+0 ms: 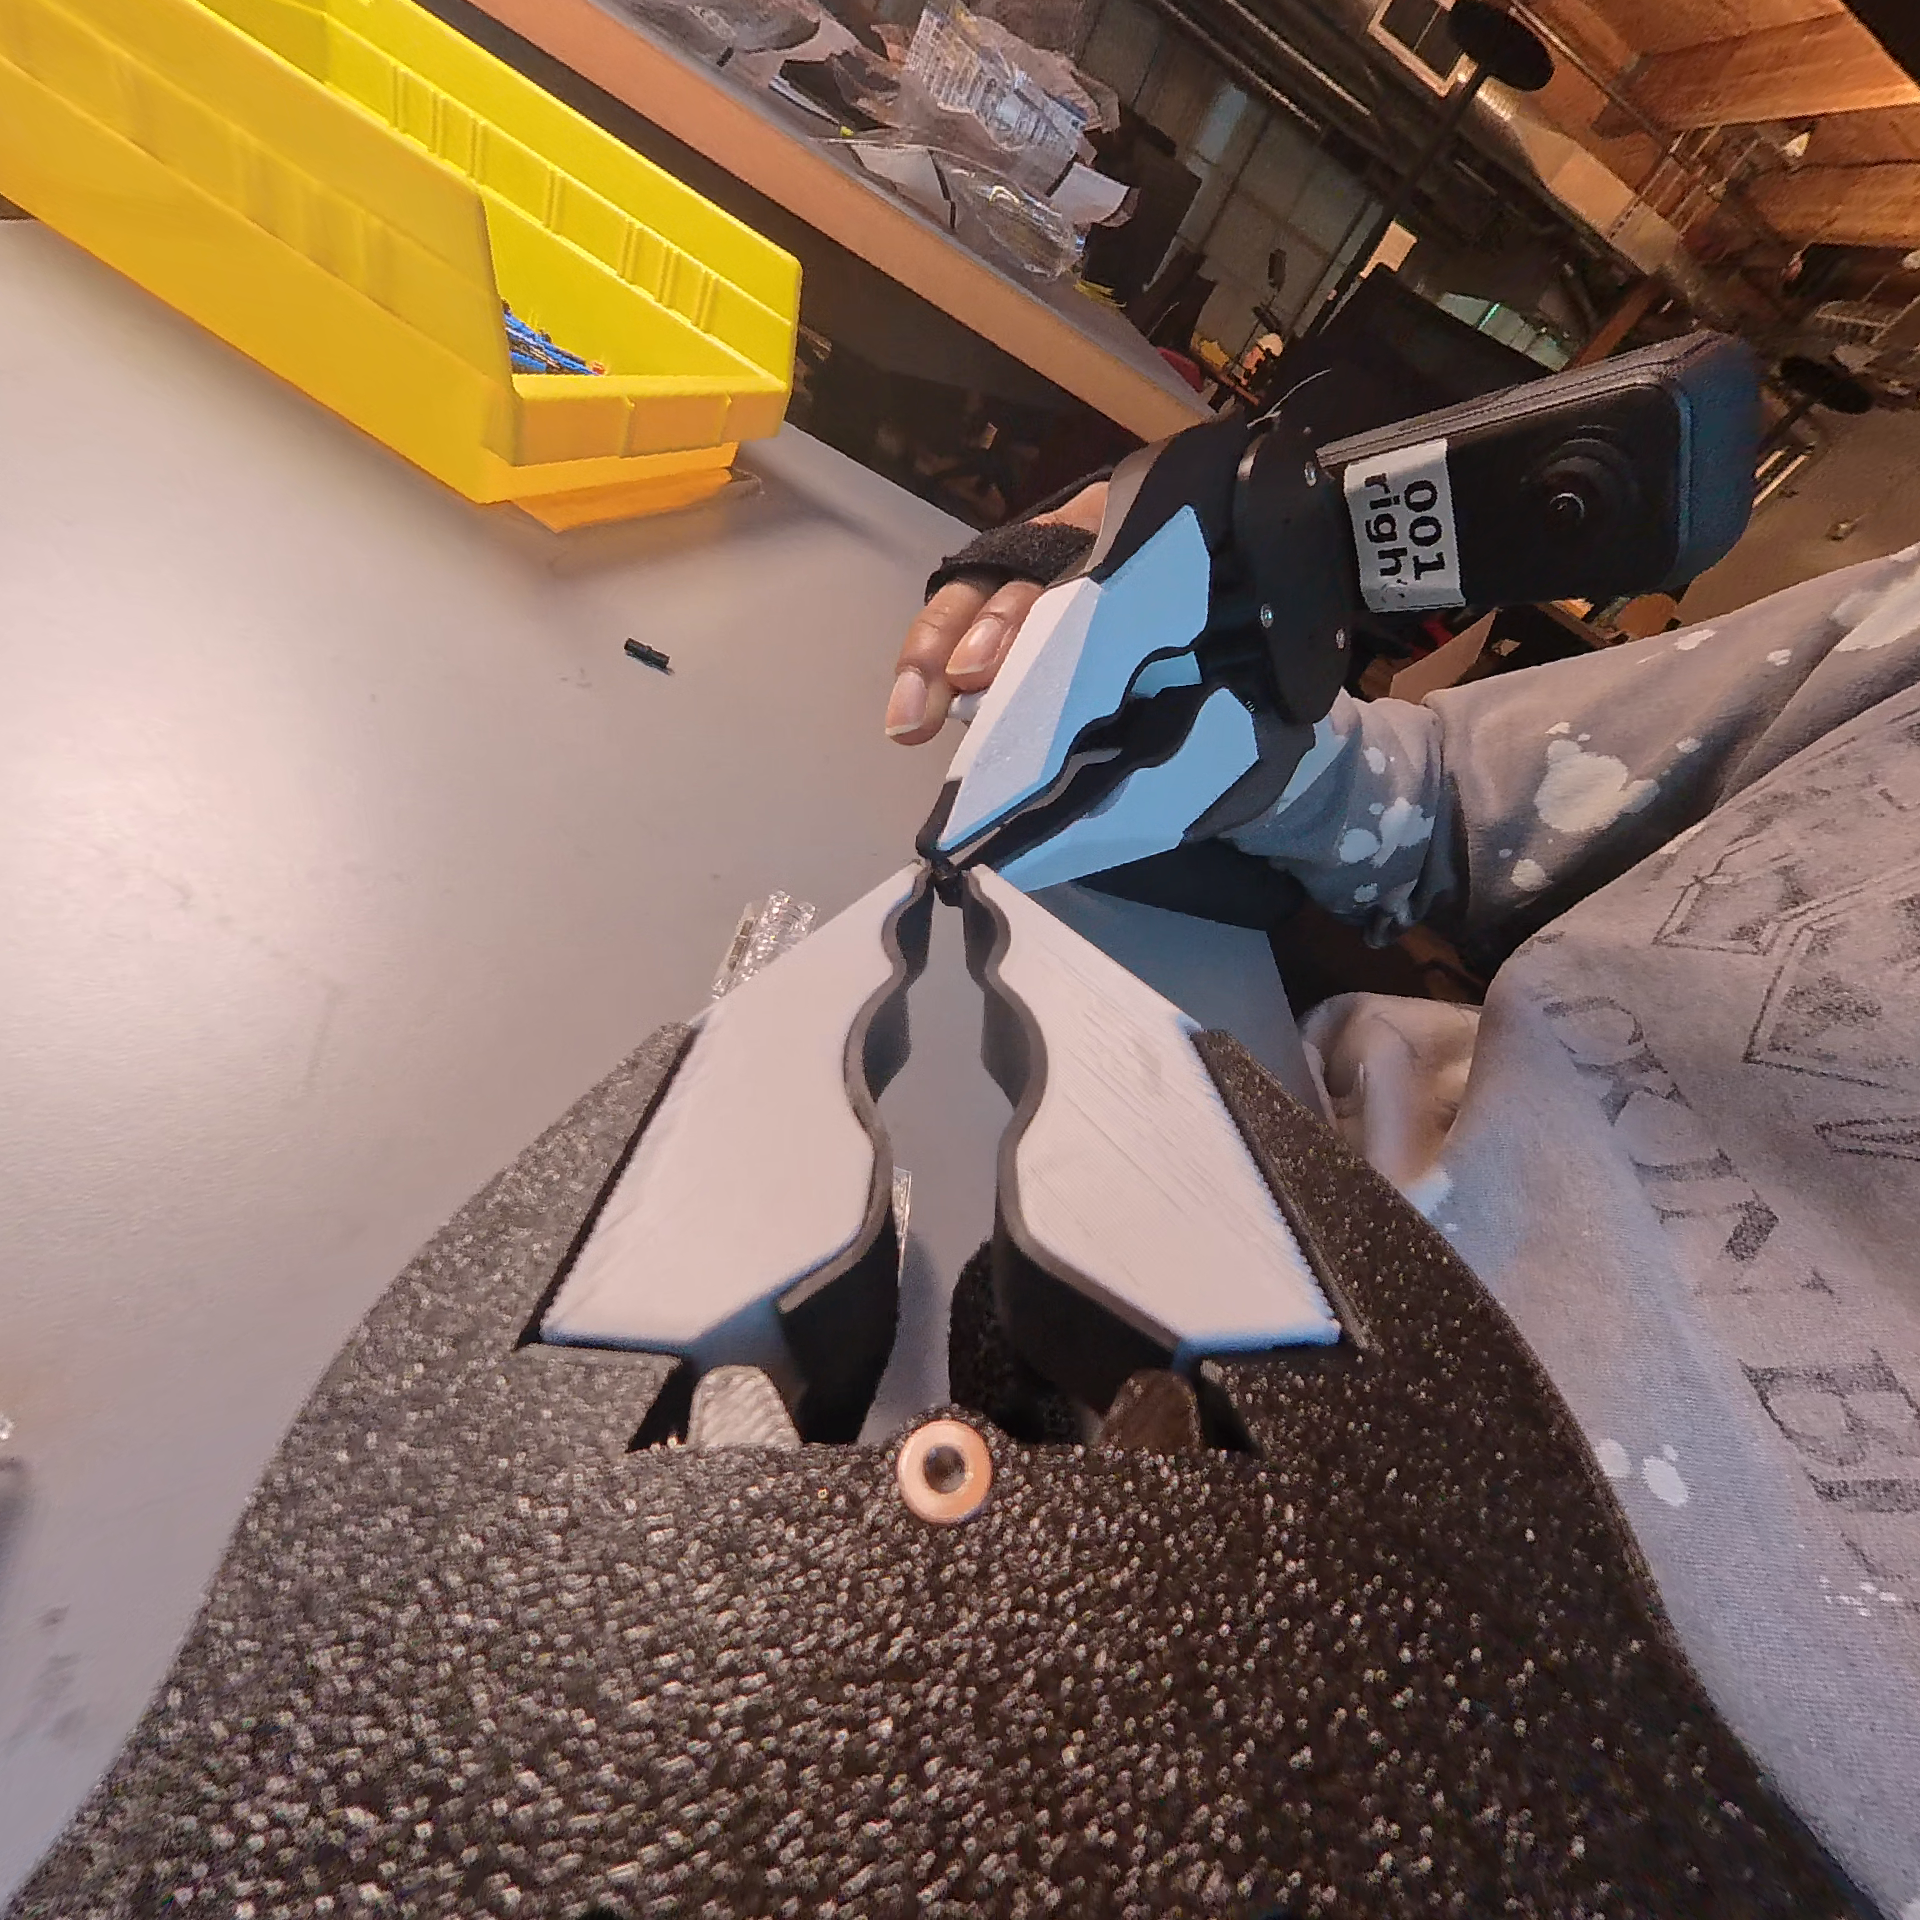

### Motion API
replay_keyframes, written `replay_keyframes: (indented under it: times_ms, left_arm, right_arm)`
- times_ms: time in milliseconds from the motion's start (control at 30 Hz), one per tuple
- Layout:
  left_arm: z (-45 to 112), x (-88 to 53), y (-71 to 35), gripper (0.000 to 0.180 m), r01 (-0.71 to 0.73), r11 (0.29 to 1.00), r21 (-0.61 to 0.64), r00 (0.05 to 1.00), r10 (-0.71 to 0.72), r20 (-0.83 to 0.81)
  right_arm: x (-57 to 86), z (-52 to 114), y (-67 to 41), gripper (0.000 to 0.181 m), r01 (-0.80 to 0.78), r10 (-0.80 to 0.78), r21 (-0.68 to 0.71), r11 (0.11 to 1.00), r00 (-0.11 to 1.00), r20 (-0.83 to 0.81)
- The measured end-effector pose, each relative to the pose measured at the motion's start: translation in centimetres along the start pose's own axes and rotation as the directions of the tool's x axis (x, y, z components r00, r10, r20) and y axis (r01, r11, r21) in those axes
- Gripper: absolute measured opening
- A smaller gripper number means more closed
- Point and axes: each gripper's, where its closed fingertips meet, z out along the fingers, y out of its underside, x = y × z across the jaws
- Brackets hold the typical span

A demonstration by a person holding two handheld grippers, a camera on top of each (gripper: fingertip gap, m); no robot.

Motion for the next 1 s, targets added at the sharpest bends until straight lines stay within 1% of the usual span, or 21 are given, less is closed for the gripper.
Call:
replay_keyframes:
  times_ms: [67,167,233,300,367,433,633,733,800,1000]
  left_arm:
    - [-0.1,0.3,-0.2,0.003,0.014,1.0,0.011,1.0,-0.013,-0.022]
    - [-0.5,1.4,-1.2,0.002,0.105,0.992,0.076,0.986,-0.093,-0.139]
    - [-0.8,2.3,-1.9,0.002,0.158,0.982,0.108,0.966,-0.131,-0.221]
    - [-1.1,2.8,-2.5,0.001,0.199,0.97,0.137,0.949,-0.156,-0.273]
    - [-1.2,2.9,-2.8,0.001,0.226,0.962,0.151,0.938,-0.173,-0.301]
    - [-1.3,2.9,-2.8,0.001,0.23,0.961,0.153,0.936,-0.175,-0.304]
    - [-1.5,3.2,-3.0,0.001,0.27,0.95,0.157,0.916,-0.203,-0.346]
    - [-1.5,3.4,-2.9,0.002,0.29,0.945,0.149,0.903,-0.219,-0.369]
    - [-1.4,3.5,-2.8,0.001,0.294,0.945,0.141,0.898,-0.223,-0.379]
    - [-1.3,3.9,-2.8,0.002,0.298,0.945,0.133,0.89,-0.225,-0.398]
  right_arm:
    - [0.0,-0.1,-0.3,0.004,-0.027,0.027,0.028,0.999,1.0,0.002]
    - [0.5,-0.8,-1.7,0.007,-0.101,0.101,0.125,0.987,0.995,0.002]
    - [0.7,-1.1,-2.6,0.02,-0.139,0.138,0.175,0.975,0.99,0.015]
    - [0.7,-1.5,-3.3,0.025,-0.169,0.165,0.219,0.961,0.986,0.036]
    - [0.7,-1.8,-3.9,0.033,-0.194,0.188,0.25,0.949,0.981,0.047]
    - [0.9,-1.9,-3.9,0.037,-0.219,0.213,0.249,0.943,0.976,0.053]
    - [0.9,-1.9,-3.7,0.025,-0.22,0.214,0.247,0.944,0.976,0.052]
    - [1.2,-2.2,-4.3,0.011,-0.171,0.175,0.272,0.947,0.985,0.01]
    - [1.1,-2.2,-4.4,0.005,-0.151,0.156,0.271,0.951,0.988,0.006]
    - [0.7,-2.3,-4.4,0.005,-0.137,0.138,0.272,0.952,0.99,0.016]
